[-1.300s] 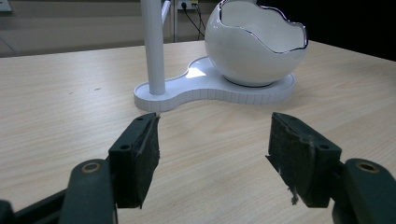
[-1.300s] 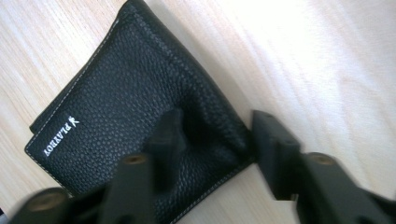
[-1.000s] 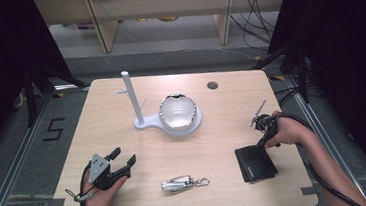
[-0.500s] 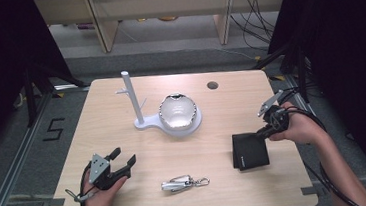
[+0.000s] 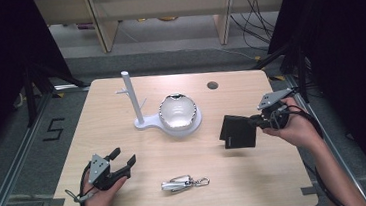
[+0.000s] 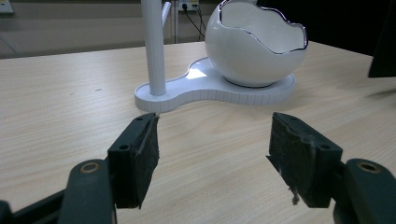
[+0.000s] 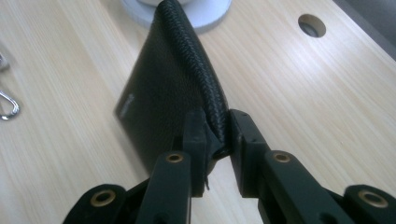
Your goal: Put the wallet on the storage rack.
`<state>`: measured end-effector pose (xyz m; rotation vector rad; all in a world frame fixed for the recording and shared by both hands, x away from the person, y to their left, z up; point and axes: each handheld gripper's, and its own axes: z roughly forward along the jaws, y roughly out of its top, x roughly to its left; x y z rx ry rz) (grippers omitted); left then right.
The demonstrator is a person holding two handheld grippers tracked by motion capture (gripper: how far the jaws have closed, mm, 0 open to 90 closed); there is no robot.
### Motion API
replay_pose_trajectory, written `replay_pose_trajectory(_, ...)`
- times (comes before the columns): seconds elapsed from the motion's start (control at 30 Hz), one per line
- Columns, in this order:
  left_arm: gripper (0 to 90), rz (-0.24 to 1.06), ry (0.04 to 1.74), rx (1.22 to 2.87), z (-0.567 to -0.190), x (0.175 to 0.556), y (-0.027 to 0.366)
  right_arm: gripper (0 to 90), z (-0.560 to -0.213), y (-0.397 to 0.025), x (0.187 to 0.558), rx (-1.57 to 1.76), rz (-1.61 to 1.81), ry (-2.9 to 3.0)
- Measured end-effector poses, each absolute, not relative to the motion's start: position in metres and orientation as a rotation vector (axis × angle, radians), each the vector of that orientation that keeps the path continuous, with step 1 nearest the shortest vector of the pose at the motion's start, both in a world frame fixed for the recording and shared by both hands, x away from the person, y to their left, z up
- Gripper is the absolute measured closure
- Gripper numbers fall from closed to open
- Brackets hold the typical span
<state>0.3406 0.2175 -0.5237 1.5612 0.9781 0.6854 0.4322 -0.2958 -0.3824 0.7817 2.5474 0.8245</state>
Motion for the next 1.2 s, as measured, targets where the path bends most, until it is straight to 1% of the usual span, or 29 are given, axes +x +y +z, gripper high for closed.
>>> replay_pose_trajectory(0.57, 32.6, 0.684, 0.978, 1.556, -0.524, 0.341, 0.217, 78.8, -0.374, -0.277, 0.424, 0.626, 0.926, 2.382)
replay_pose_trajectory(1.2, 32.5, 0.681, 0.977, 1.553, -0.524, 0.34, 0.218, 78.7, -0.366, -0.259, 0.424, 0.586, 0.952, 2.387)
